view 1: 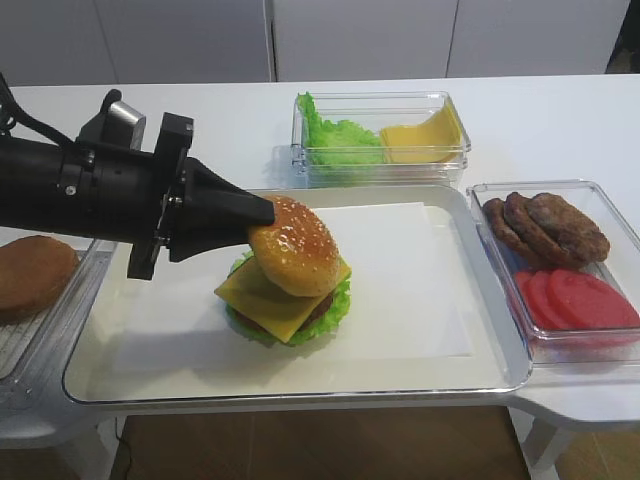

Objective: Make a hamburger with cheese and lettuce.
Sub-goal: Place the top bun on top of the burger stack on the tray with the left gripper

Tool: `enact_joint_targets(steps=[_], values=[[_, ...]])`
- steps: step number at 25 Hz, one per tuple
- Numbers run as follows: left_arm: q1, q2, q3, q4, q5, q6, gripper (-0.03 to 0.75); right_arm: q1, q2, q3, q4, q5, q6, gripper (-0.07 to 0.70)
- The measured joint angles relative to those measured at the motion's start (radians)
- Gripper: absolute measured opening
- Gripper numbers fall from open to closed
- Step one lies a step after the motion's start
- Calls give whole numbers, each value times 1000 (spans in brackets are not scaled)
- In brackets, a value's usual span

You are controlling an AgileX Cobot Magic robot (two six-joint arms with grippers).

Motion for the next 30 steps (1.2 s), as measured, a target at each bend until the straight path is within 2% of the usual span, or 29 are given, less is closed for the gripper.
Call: enact_joint_targets(steps=[30], values=[[0, 0, -2, 40, -11, 10, 117, 0, 0, 0, 0, 0, 0, 371]])
